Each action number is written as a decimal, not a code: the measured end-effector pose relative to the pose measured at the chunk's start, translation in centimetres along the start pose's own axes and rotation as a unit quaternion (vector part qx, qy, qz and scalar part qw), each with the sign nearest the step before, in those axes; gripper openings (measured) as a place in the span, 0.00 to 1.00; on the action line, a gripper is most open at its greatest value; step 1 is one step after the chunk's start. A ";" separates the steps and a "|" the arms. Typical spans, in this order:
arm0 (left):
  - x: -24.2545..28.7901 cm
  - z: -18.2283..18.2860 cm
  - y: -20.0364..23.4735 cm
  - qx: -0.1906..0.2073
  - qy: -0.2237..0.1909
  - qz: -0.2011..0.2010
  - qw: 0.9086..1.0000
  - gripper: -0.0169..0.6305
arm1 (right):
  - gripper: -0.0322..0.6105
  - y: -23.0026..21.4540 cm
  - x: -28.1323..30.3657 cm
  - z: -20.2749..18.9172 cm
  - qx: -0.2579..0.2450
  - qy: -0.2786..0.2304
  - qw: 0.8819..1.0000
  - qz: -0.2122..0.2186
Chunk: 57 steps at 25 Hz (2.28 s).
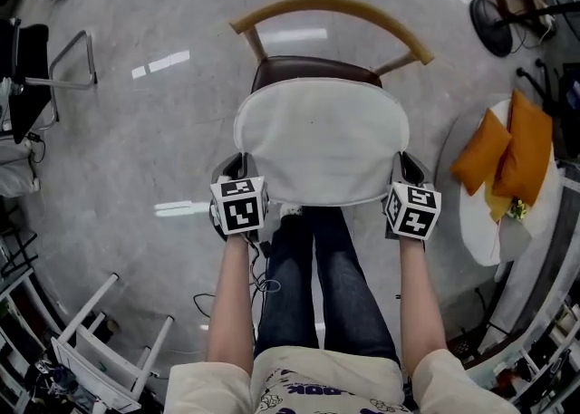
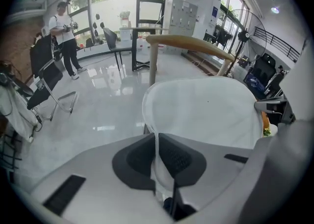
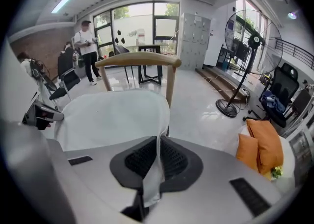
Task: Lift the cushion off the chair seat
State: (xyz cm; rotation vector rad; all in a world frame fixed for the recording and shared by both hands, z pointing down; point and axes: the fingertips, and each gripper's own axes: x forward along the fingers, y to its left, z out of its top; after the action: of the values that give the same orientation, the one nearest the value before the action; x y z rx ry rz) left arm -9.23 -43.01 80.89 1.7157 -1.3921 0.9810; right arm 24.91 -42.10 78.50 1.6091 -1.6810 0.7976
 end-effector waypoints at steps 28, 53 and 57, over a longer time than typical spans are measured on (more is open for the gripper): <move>-31.0 5.8 -0.6 0.008 -0.141 0.003 0.990 0.08 | 0.11 2.8 -31.2 8.9 0.024 -0.141 0.989 -0.026; -51.6 9.2 -6.4 0.045 -0.271 -0.006 0.961 0.08 | 0.11 -0.3 -51.8 12.3 0.079 -0.273 0.958 -0.037; -53.3 9.3 -5.7 0.042 -0.285 -0.005 0.958 0.08 | 0.11 0.5 -53.0 12.7 0.075 -0.287 0.954 -0.035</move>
State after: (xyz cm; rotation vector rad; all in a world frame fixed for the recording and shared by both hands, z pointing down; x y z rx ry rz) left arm -9.48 -26.40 29.05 2.1747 -1.7064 0.5581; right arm 24.63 -21.07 28.21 2.1412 -1.9716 0.4476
